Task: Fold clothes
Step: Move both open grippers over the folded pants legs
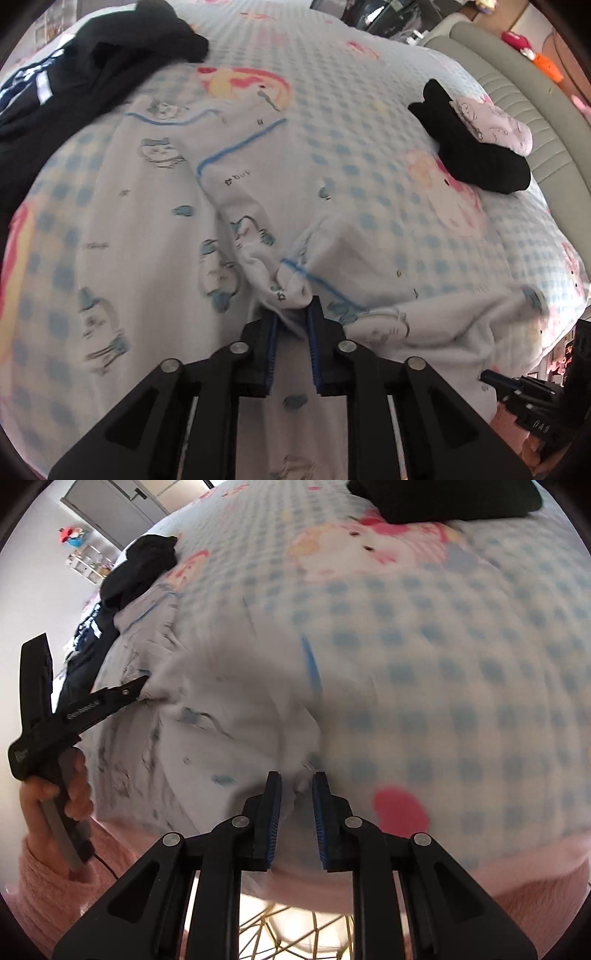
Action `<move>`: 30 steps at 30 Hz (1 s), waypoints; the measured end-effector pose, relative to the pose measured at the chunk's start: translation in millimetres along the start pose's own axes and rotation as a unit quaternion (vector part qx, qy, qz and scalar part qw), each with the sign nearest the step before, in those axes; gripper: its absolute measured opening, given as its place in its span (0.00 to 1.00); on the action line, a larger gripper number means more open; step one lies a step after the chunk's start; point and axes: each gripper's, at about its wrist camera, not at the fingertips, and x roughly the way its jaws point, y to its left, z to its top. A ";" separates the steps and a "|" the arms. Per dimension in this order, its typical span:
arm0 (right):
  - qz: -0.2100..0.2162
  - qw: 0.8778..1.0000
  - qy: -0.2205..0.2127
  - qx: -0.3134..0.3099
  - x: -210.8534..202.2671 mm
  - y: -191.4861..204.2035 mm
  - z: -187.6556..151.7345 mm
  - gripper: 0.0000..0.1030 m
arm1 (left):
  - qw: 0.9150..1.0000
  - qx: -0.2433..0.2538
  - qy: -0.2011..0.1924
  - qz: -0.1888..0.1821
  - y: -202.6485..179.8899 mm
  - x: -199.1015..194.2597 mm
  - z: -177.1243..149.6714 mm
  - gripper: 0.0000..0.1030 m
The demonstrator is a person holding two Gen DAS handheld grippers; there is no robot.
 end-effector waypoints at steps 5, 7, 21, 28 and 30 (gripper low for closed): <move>-0.004 0.995 -0.101 0.019 -51.3 -9.4 22.1 0.32 | 0.995 0.039 -0.088 0.036 -12.2 -36.4 7.7 0.25; -0.016 0.991 -0.130 0.012 -55.9 -9.6 39.9 0.45 | 0.994 0.056 -0.096 0.022 -20.1 -37.6 18.8 0.38; 0.002 0.999 -0.033 -0.029 22.2 11.5 58.5 0.20 | 0.994 0.095 -0.041 0.038 -36.4 -0.2 9.7 0.10; -0.013 0.999 -0.013 -0.041 7.9 10.5 23.4 0.16 | 0.994 0.040 -0.098 0.040 -1.4 -47.4 -4.4 0.06; -0.020 0.999 -0.017 -0.029 2.1 4.7 21.3 0.18 | 0.995 0.025 -0.092 0.030 9.8 -48.6 -6.5 0.06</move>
